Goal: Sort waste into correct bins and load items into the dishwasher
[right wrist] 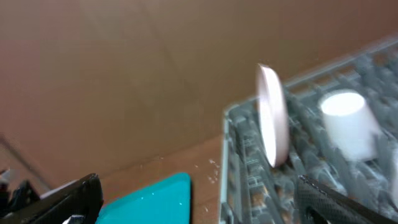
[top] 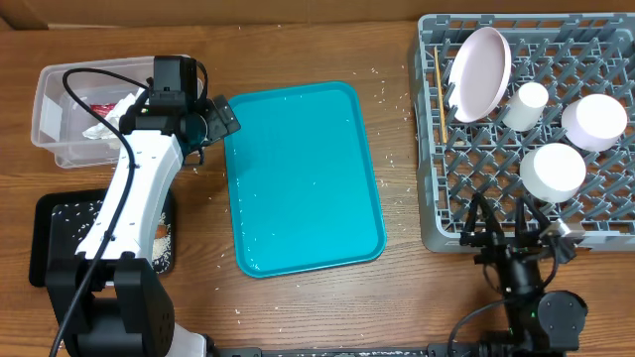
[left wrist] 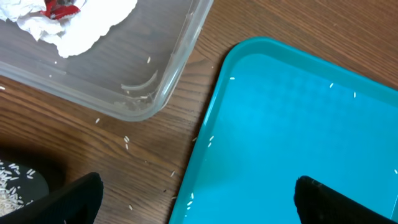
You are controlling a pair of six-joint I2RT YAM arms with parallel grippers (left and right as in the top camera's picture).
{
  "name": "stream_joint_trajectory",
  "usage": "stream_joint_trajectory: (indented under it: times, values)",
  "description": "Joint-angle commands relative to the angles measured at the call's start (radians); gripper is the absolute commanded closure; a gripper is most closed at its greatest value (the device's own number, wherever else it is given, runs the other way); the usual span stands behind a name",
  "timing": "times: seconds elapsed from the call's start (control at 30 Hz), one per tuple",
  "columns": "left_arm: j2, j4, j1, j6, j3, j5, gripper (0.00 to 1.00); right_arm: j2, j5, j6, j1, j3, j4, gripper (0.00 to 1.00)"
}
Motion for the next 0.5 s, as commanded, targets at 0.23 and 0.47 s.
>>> stream_joint_trajectory:
  times: [0.23,0.47]
  values:
    - [-0.029,0.002,-0.007,-0.021,0.017,-0.013,0.0,-0.012,-0.075,-0.177,-0.043,-0.147,0.241,0.0]
    - [-0.029,0.002,-0.007,-0.021,0.017,-0.013,0.0,-0.012,-0.059,-0.401,-0.044,-0.147,0.111,0.0]
